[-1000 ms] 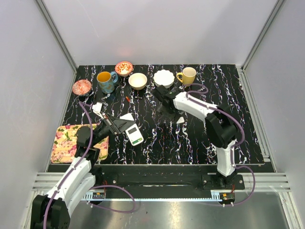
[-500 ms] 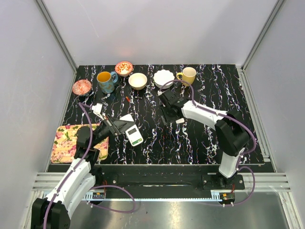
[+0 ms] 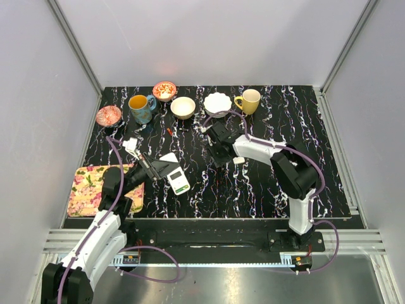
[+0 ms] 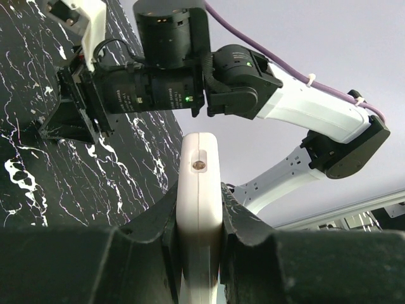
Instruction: Load the batteries into the remote control
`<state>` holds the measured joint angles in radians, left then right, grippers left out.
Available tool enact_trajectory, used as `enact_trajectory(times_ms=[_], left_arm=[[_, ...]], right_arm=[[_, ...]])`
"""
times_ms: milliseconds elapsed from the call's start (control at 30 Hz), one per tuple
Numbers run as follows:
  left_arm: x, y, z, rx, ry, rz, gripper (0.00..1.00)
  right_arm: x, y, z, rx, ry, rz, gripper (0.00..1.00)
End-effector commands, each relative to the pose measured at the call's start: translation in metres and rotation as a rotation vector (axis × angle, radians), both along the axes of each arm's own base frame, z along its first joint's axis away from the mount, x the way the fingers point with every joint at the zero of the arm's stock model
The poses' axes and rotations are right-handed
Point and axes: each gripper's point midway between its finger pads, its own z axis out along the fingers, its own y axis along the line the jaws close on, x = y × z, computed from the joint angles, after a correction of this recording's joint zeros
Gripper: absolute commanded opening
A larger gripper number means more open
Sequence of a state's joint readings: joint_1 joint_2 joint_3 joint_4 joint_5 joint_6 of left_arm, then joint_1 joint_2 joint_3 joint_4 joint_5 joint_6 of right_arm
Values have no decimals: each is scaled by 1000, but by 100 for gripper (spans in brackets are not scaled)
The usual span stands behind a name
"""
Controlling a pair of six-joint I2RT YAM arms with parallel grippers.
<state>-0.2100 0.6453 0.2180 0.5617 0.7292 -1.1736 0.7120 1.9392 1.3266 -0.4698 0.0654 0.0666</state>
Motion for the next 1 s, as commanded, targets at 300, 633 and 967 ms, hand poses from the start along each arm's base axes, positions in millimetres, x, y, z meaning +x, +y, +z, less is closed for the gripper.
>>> enact_trajectory(times_ms=[300,633,967], left_arm=[[1,-1,8,24,-61,1,0],[0,0,13,19,-75,0,0],[-3,0,20,-10,-75,6,0]], right_arm=[[2,-2,-8,-34,-6,2,26],[4,-8,18,40,-45,-221,0],[7,7,85,531,102,-1171,0]])
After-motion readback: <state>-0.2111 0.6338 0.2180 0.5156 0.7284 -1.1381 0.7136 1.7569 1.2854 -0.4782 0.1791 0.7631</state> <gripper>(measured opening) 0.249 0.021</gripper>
